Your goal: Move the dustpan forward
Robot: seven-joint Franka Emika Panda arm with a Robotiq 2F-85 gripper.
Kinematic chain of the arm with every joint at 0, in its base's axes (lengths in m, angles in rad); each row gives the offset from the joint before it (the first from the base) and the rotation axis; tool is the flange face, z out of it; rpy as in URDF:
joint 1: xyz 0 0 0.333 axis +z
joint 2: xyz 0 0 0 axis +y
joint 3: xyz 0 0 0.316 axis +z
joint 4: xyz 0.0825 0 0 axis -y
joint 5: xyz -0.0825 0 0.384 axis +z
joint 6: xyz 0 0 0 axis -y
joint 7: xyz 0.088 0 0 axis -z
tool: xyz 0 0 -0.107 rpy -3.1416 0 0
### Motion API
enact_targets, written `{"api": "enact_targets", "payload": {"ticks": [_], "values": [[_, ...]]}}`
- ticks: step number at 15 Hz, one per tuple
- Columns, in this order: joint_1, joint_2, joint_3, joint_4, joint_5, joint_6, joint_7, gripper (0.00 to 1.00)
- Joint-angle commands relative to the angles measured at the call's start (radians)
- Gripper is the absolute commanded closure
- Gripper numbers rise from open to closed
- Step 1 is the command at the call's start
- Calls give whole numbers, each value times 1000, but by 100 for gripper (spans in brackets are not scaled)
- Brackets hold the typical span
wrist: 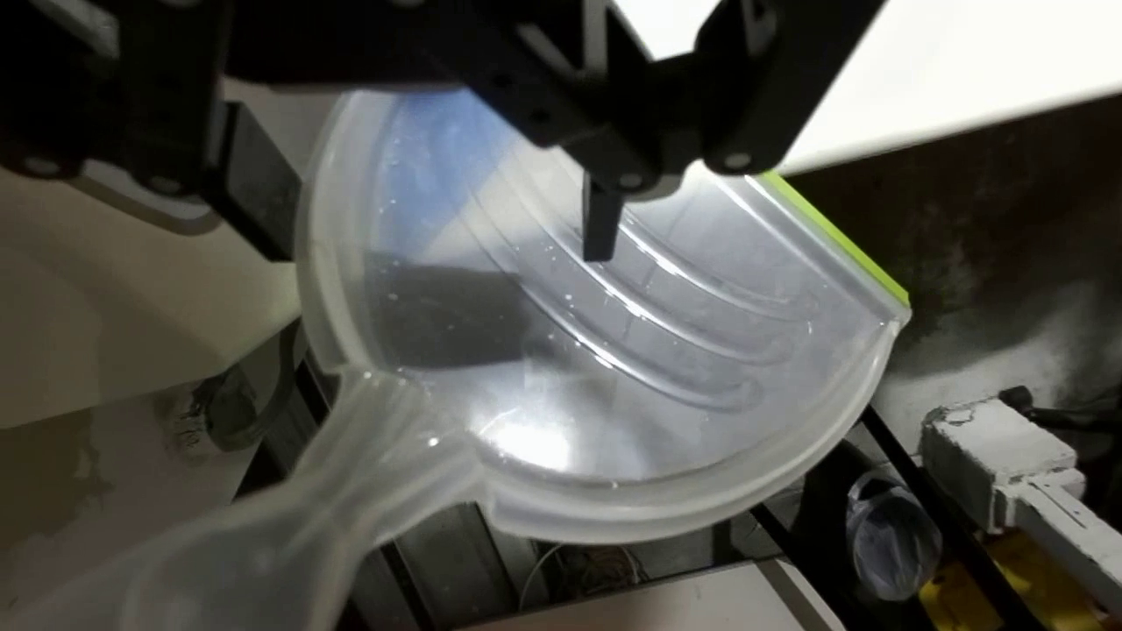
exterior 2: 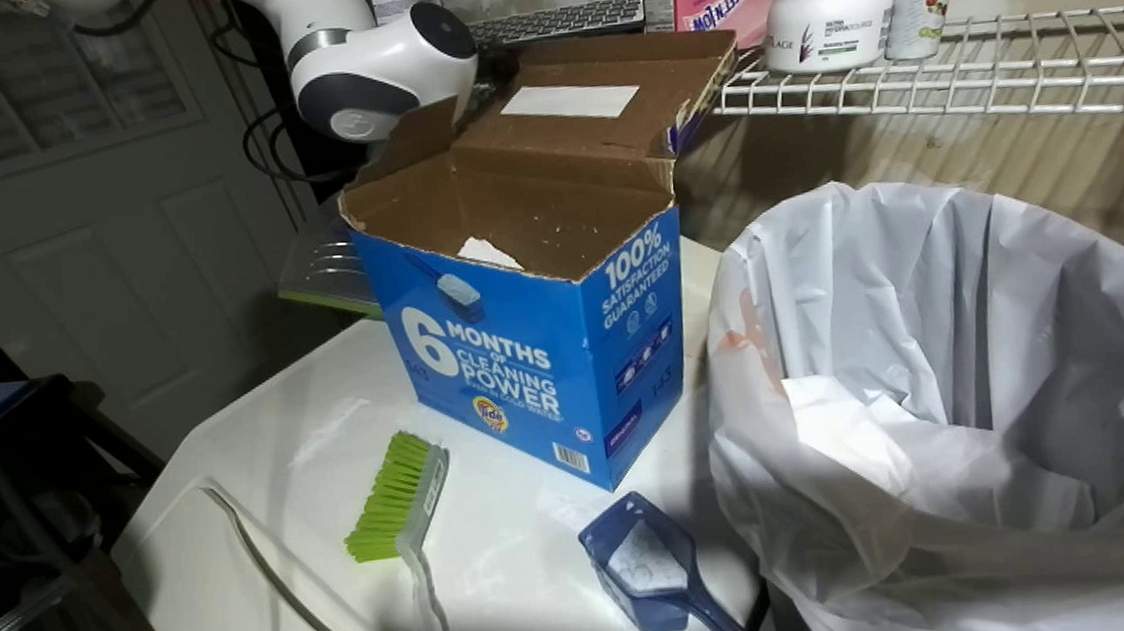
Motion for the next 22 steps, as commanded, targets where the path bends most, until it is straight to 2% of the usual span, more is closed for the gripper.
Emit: {"api": "enact_targets", "payload": {"ticks": [1, 13, 22], "values": [[4, 8, -6, 13, 2, 26, -8, 0], [37, -72, 0, -40, -42, 141, 61, 0], [70, -175, 12, -123, -195, 184, 261, 0]]}}
